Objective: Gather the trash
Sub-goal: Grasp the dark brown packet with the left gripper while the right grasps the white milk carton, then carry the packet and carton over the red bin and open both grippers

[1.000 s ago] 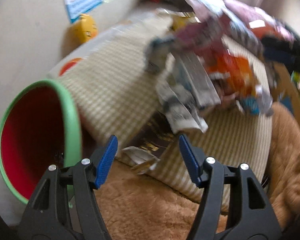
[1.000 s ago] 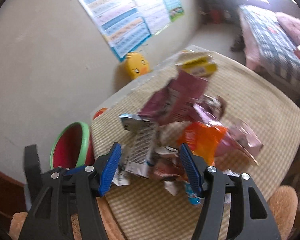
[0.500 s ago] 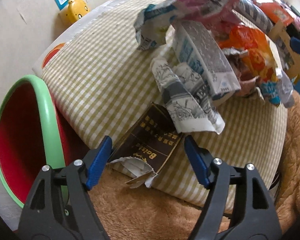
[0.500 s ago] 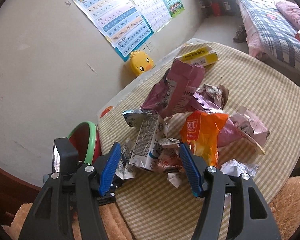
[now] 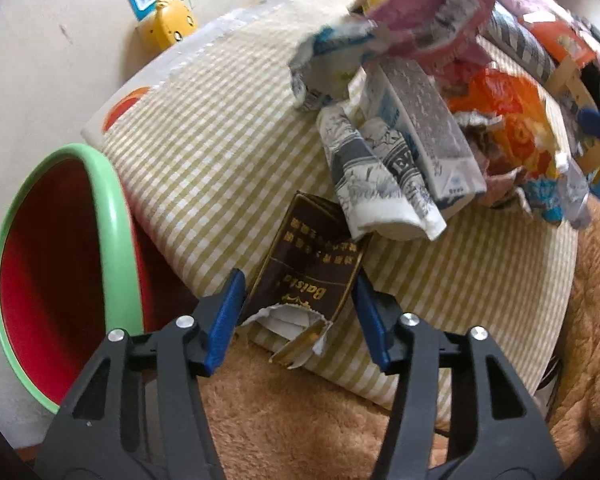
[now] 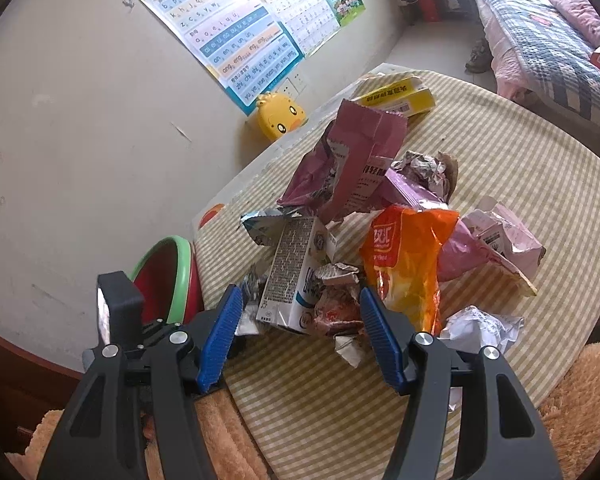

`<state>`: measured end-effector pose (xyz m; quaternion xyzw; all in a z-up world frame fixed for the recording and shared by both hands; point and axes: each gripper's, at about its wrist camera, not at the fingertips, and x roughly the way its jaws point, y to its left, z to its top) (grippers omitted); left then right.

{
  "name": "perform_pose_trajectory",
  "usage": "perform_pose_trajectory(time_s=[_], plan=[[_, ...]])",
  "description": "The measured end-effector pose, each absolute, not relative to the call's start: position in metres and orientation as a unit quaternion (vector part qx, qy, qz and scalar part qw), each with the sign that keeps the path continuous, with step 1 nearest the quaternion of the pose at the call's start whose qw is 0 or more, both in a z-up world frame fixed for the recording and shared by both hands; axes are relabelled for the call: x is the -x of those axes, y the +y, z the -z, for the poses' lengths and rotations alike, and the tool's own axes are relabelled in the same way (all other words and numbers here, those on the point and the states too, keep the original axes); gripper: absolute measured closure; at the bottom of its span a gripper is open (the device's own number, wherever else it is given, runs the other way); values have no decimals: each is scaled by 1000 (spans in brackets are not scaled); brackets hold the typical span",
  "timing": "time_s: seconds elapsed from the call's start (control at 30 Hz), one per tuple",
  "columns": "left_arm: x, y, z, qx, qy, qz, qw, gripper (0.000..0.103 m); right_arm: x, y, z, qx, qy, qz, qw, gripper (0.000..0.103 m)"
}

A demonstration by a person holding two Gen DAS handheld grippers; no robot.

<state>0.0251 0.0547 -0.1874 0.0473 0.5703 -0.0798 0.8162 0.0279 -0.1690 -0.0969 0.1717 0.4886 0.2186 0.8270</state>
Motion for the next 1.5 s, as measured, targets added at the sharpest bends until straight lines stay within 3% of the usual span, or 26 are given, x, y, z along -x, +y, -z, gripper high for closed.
perform_pose_trajectory(time_s=[0.3,0.53,0.8,1.17,1.3,1.5], plan=[[-3,85,151,138,518,75,841,56,-29,-165,103,-163,499,-215,824,43],[16,101,141,210,495,57,841,56,-37,-135,109,-115,517,-228,817,43],[27,127,125,222,460,15,859,56,-54,-81,128,-76,554,-258,788,44],[32,136,122,221,452,15,864,55,-102,-70,166,-41,578,-171,797,45],[32,134,122,215,452,19,865,55,-108,-60,175,-14,584,-170,794,56],[32,133,122,214,454,20,865,55,-98,-72,159,-40,578,-196,791,62]])
